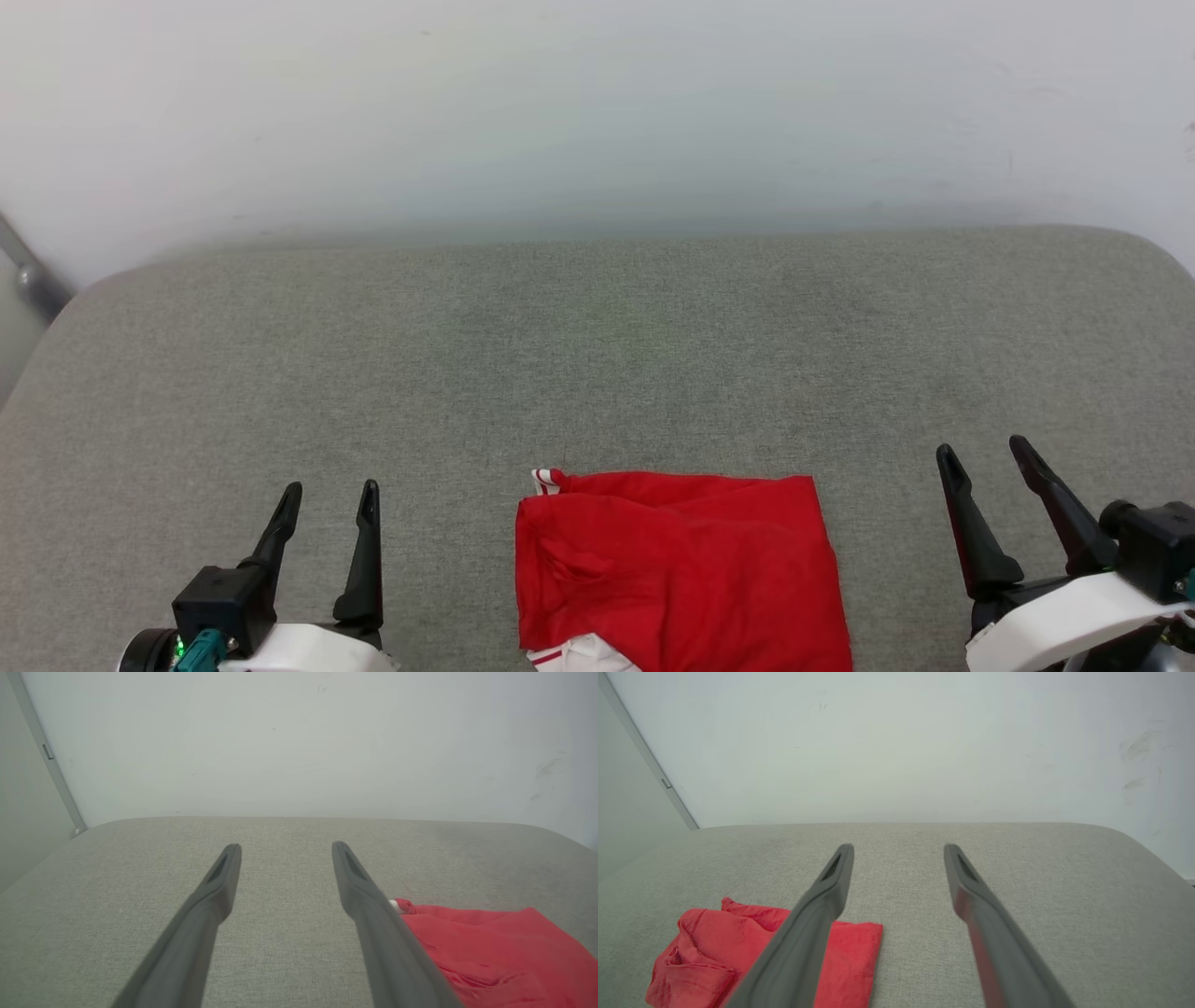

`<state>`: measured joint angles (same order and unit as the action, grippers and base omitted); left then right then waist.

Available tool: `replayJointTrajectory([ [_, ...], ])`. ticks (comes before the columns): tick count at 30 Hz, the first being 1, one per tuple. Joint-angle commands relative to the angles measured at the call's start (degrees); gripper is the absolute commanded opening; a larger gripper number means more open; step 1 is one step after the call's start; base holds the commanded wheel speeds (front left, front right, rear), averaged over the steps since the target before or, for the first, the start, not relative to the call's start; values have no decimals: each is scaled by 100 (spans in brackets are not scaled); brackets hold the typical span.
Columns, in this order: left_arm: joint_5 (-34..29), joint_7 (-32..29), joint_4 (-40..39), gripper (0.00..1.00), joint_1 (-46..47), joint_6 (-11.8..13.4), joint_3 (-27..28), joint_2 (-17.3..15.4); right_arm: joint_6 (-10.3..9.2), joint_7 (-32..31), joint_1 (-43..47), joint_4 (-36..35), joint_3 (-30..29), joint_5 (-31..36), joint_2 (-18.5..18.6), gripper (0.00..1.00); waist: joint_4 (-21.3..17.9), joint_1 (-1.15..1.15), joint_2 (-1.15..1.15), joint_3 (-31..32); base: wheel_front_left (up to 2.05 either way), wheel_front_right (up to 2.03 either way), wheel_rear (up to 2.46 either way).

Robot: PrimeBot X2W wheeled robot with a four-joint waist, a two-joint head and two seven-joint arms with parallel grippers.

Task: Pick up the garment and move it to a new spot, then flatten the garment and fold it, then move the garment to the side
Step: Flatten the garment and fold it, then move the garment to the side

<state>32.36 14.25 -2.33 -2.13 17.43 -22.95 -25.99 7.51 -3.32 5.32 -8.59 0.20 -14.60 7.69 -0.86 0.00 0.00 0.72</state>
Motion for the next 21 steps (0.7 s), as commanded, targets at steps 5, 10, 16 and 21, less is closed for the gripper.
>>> replayJointTrajectory([
  [5,65,31,29,100,-66,23,63,28,-5,-63,-26,-30,7,3,12,100,-15,0,0,22,0,0,0],
  [10,84,53,35,100,-61,20,118,55,-5,-436,34,228,-223,-316,-8,100,3,0,0,7,0,0,0],
  [16,40,74,54,100,16,-21,228,141,-4,-1706,-115,906,-1235,-1098,290,100,149,0,0,-58,0,0,0],
  [21,-40,94,35,100,82,-72,378,238,-3,-3143,-339,1521,-1787,-1789,534,100,308,0,0,-159,0,0,0],
])
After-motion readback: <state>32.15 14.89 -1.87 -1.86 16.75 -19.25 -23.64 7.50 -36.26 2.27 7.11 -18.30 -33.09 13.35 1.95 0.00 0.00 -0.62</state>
